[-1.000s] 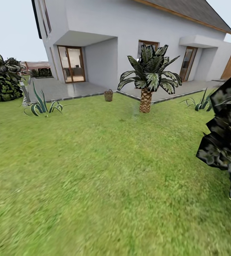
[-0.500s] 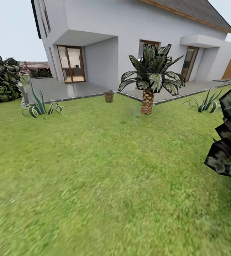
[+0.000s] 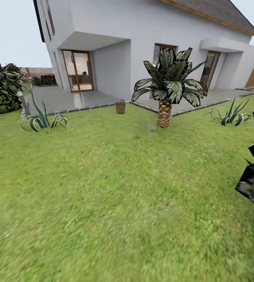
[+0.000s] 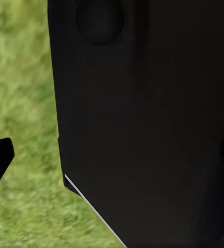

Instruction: Take the three Easter eggs out of the wicker basket on the lawn in the garden, then place them on the lawn next to a single tree (choose any tree) so that all three eggs are next to the same tree and none are left in the basket.

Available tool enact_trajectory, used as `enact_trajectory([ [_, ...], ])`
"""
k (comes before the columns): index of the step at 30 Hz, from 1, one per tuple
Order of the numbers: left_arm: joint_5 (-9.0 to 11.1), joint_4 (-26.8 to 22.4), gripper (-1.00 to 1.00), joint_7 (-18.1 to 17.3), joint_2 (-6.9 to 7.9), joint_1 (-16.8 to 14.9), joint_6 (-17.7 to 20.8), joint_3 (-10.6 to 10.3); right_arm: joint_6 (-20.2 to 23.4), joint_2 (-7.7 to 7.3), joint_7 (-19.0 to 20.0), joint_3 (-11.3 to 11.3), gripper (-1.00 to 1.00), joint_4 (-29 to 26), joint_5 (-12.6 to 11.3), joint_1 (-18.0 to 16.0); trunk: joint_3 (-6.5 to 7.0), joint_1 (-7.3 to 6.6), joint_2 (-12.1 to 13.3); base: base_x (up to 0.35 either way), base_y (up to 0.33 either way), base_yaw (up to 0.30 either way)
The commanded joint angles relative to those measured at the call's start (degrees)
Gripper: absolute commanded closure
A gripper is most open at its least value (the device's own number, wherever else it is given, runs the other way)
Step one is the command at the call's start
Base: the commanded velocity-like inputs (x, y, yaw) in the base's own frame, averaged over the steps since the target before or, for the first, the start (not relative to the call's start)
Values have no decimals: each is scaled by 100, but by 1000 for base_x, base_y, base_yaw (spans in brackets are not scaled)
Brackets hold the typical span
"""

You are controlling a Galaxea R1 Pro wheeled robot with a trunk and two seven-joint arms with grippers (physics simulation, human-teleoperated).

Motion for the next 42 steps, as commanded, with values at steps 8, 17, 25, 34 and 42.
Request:
enact_trajectory([
  [8, 4, -4, -100, -2, -1, 0, -2, 5, -56, 4, -4, 3, -100, 4, -8, -3, -4, 3, -2, 323, 73, 0],
  [17, 6, -4, -100, -2, -1, 0, -2, 5, -59, 8, -4, 3, -100, 4, -7, -3, -4, 3, -2, 323, 73, 0],
  [25, 5, -4, -100, -2, -1, 0, -2, 5, -59, 8, -4, 3, -100, 5, -8, -3, -4, 3, -2, 323, 73, 0],
  [34, 4, -4, -100, -2, -1, 0, -5, 5, -59, 8, -4, 3, -100, 4, -7, -3, -4, 3, -2, 323, 73, 0],
  [42, 7, -4, -100, -2, -1, 0, -3, 5, -59, 8, -4, 3, -100, 4, -7, -3, -4, 3, -2, 323, 73, 0],
])
